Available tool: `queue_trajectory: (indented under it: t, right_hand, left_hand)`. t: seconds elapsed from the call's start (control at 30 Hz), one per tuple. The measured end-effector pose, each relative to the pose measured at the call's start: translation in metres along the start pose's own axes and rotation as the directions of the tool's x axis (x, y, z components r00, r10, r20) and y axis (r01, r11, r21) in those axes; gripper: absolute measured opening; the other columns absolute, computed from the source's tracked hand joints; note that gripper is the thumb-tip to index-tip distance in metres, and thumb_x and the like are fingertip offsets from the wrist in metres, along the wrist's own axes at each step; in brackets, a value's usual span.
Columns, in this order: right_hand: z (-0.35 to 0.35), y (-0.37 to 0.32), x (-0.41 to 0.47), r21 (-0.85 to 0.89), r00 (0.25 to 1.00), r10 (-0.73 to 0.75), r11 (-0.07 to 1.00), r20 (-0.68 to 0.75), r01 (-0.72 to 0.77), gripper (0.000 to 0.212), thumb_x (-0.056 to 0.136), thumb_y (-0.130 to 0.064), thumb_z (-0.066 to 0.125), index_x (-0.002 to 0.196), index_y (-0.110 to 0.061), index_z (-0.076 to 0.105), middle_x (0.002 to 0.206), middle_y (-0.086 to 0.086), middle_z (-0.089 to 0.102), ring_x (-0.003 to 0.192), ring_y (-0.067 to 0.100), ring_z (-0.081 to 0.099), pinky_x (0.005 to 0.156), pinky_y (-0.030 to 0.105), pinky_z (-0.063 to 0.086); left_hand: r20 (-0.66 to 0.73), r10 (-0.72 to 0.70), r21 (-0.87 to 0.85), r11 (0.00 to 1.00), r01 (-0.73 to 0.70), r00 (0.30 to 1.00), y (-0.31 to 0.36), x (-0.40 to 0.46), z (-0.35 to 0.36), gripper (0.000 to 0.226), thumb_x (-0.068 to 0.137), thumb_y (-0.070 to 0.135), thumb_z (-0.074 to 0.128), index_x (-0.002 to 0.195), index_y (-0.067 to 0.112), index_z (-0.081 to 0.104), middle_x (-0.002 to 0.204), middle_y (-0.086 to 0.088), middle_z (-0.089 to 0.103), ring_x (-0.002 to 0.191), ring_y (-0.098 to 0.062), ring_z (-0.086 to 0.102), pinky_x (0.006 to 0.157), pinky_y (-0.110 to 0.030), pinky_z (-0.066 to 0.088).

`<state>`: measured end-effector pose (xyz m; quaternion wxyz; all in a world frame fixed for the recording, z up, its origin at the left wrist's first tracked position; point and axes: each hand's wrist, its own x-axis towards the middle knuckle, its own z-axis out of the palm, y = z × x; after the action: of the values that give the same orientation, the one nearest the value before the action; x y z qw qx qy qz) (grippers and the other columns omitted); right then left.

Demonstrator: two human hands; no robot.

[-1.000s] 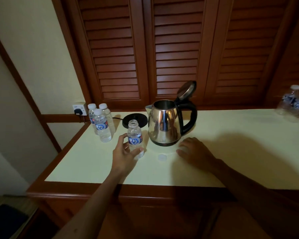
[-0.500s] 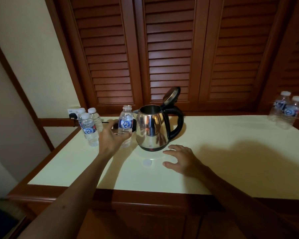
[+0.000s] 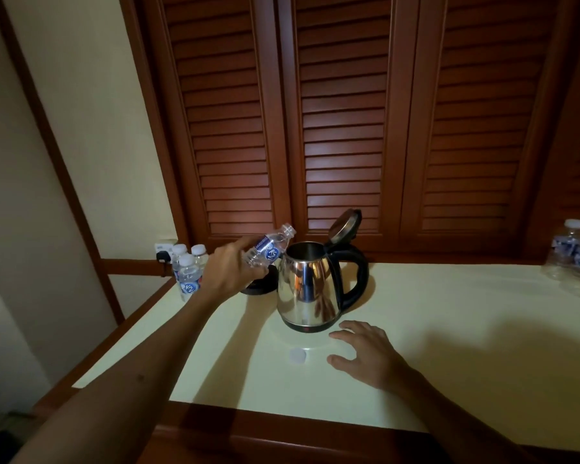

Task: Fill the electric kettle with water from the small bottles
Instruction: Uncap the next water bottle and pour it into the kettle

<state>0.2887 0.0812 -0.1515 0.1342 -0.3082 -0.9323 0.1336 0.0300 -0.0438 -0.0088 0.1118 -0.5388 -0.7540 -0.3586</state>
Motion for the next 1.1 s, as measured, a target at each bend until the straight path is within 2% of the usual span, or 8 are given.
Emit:
queue_trajectory:
  t: [0.13, 0.27, 0.5, 0.8, 0.93, 1.1]
  right_hand:
    - [0.0, 0.001, 0.0, 0.003, 1.0, -0.002, 1.0, -0.004, 0.002, 0.064, 0.082, -0.067, 0.047, 0.138, -0.037, 0.045, 0.15, -0.012, 0.034, 0.139, 0.006, 0.024, 0.114, 0.033, 0.014]
    - [-0.001, 0.001, -0.001, 0.028, 1.0, -0.003, 1.0, 0.006, 0.003, 0.066, 0.08, -0.069, 0.046, 0.138, -0.037, 0.045, 0.15, -0.013, 0.033, 0.139, 0.006, 0.024, 0.115, 0.034, 0.014]
    - [-0.002, 0.001, -0.002, 0.024, 1.0, -0.008, 1.0, 0.002, 0.008, 0.066, 0.081, -0.069, 0.046, 0.137, -0.036, 0.045, 0.149, -0.014, 0.033, 0.139, 0.006, 0.024, 0.114, 0.033, 0.014]
    - [0.0, 0.002, -0.001, 0.017, 1.0, -0.011, 1.0, -0.006, 0.011, 0.066, 0.08, -0.07, 0.044, 0.137, -0.037, 0.045, 0.148, -0.015, 0.034, 0.138, 0.005, 0.025, 0.113, 0.033, 0.015]
    - [0.0, 0.002, -0.002, 0.021, 1.0, -0.011, 1.0, -0.01, 0.012, 0.066, 0.08, -0.07, 0.045, 0.136, -0.037, 0.046, 0.148, -0.015, 0.035, 0.137, 0.005, 0.026, 0.113, 0.032, 0.015]
    - [0.0, 0.003, -0.001, 0.028, 1.0, -0.02, 0.999, -0.021, 0.02, 0.066, 0.079, -0.07, 0.045, 0.136, -0.036, 0.047, 0.148, -0.015, 0.035, 0.137, 0.003, 0.025, 0.112, 0.031, 0.015]
  left_hand:
    - [0.02, 0.051, 0.132, 0.99, -0.053, 0.999, -0.003, 0.011, -0.003, 0.06, 0.07, 0.04, 0.072, 0.128, 0.033, 0.056, 0.103, 0.002, 0.074, 0.085, -0.02, 0.069, 0.07, -0.039, 0.059]
    - [0.065, 0.078, 0.204, 0.975, -0.09, 0.995, -0.003, 0.016, -0.004, 0.058, 0.072, 0.039, 0.072, 0.127, 0.033, 0.056, 0.106, 0.001, 0.072, 0.087, -0.021, 0.067, 0.071, -0.04, 0.058]
    - [0.074, 0.084, 0.192, 0.977, -0.097, 0.994, -0.005, 0.016, -0.004, 0.059, 0.071, 0.035, 0.079, 0.126, 0.033, 0.059, 0.107, 0.002, 0.071, 0.089, -0.019, 0.065, 0.073, -0.04, 0.057]
    - [0.101, 0.101, 0.305, 0.944, -0.127, 0.99, 0.0, 0.018, -0.005, 0.065, 0.076, 0.031, 0.08, 0.136, 0.026, 0.056, 0.117, -0.009, 0.064, 0.099, -0.027, 0.06, 0.076, -0.036, 0.052]
    - [0.108, 0.108, 0.279, 0.951, -0.134, 0.988, 0.003, 0.02, -0.006, 0.064, 0.075, 0.031, 0.08, 0.134, 0.029, 0.056, 0.115, -0.008, 0.065, 0.1, -0.028, 0.06, 0.078, -0.041, 0.054]
    - [0.078, 0.096, 0.244, 0.963, -0.112, 0.992, 0.006, 0.021, -0.004, 0.065, 0.073, 0.028, 0.083, 0.133, 0.027, 0.059, 0.11, -0.009, 0.064, 0.096, -0.026, 0.056, 0.076, -0.04, 0.052]
